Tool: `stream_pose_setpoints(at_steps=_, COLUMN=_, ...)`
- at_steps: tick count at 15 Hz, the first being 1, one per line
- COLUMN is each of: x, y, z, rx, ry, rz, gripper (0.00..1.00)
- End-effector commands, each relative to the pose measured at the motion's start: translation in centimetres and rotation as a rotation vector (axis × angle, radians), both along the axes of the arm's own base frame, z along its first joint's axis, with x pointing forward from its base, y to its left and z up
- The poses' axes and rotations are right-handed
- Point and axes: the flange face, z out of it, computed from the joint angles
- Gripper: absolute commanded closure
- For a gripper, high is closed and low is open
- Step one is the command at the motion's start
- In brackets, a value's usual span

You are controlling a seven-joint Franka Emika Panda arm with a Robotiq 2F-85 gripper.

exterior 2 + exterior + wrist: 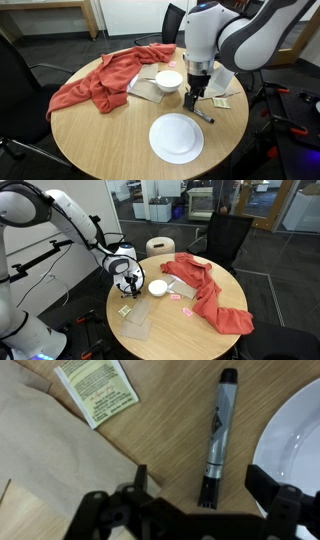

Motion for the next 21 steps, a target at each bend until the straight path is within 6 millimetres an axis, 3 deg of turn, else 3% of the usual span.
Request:
stream_pose_setpoints(at_steps=1, x=1.1, y=0.1, z=-0.6, rx=-0.006, ry=-0.01, rz=0.003, gripper=0.08)
stream_pose_setpoints(at_steps=2, x=1.2, y=0.1, z=-0.8, rx=-0.007, ry=-0.01, rz=0.006, gripper=0.26)
stream_pose_setpoints(at_steps=3, x=1.3, y=0.2, z=-0.9, rx=-0.007, ry=-0.009, rz=0.004, gripper=0.35)
stream_pose_setpoints(at_steps=9, x=1.9, y=0.1, z=-1.1, rx=-0.002, ry=-0.01, rz=-0.002, gripper=0.81)
stream_pose_setpoints(at_steps=12, x=2.1, y=0.1, z=-1.0, rx=0.001, ry=-0.01, rz=0.0, gripper=1.0)
stream_pose_setpoints(at_steps=15, x=2.2, y=0.4, z=0.4, rx=0.006, ry=-0.032, rz=0.006, gripper=0.95)
stream_pose_setpoints(at_steps=21, x=3.7, y=1.5, z=7.2, rx=0.022, ry=-0.184, rz=0.024, gripper=0.95)
